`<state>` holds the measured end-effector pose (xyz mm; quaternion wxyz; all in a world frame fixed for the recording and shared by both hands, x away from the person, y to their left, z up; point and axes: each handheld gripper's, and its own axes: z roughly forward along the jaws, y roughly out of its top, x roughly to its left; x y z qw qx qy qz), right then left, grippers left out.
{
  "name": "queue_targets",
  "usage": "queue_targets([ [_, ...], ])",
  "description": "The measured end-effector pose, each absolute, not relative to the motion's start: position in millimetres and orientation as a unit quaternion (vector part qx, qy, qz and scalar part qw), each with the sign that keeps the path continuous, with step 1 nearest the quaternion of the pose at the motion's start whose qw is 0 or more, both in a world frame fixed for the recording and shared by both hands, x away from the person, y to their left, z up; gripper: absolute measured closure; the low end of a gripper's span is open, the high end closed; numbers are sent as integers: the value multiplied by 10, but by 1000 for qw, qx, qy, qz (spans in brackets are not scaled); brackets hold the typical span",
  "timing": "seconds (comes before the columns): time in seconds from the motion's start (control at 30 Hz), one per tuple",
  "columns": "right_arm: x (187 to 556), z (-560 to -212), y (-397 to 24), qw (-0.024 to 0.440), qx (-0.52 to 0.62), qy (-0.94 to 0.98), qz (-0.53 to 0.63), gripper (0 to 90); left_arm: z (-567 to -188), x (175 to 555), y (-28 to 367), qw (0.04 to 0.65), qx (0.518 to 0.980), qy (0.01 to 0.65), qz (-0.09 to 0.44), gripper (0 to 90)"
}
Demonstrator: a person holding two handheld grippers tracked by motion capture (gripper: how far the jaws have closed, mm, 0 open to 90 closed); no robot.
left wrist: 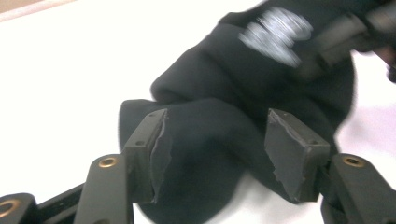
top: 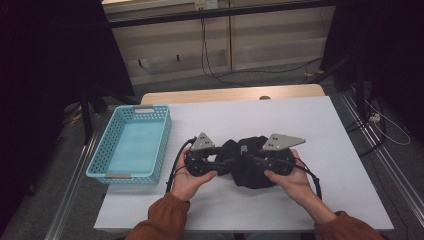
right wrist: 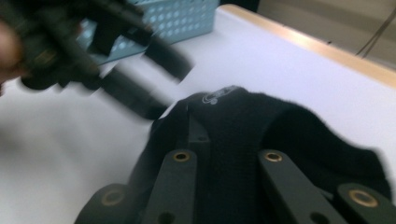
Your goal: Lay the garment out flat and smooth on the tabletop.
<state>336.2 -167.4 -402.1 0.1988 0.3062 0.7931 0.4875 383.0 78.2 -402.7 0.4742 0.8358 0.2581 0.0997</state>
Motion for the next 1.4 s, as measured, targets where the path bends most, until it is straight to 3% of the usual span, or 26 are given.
queue_targets([
  [0.37, 3224, -4257, -1545, 170, 286, 818, 469, 830, -3937, 3982, 549, 478, 835, 246, 116, 454],
  [0.7, 3149, -4334, -1493, 164, 277, 824, 466, 828, -3814, 4204, 140, 487, 839, 232, 75, 424],
  [0.83, 3099, -4350, -1481, 160, 268, 829, 464, 828, -3924, 4274, -57, 465, 854, 225, 60, 330],
  [1.13, 2988, -4398, -1471, 146, 249, 845, 451, 829, -4177, 4364, -115, 413, 875, 243, 71, 270],
  [1.27, 2949, -4405, -1509, 143, 248, 847, 449, 829, -4281, 4393, -29, 396, 882, 247, 66, 325],
  [1.3, 2923, -4409, -1531, 145, 250, 845, 449, 829, -4352, 4388, 41, 385, 889, 243, 52, 458],
  [1.37, 2909, -4409, -1539, 148, 251, 846, 448, 830, -4385, 4383, 79, 380, 890, 247, 46, 586],
  [1.4, 2895, -4408, -1546, 150, 252, 846, 446, 829, -4414, 4376, 124, 381, 890, 248, 38, 586],
])
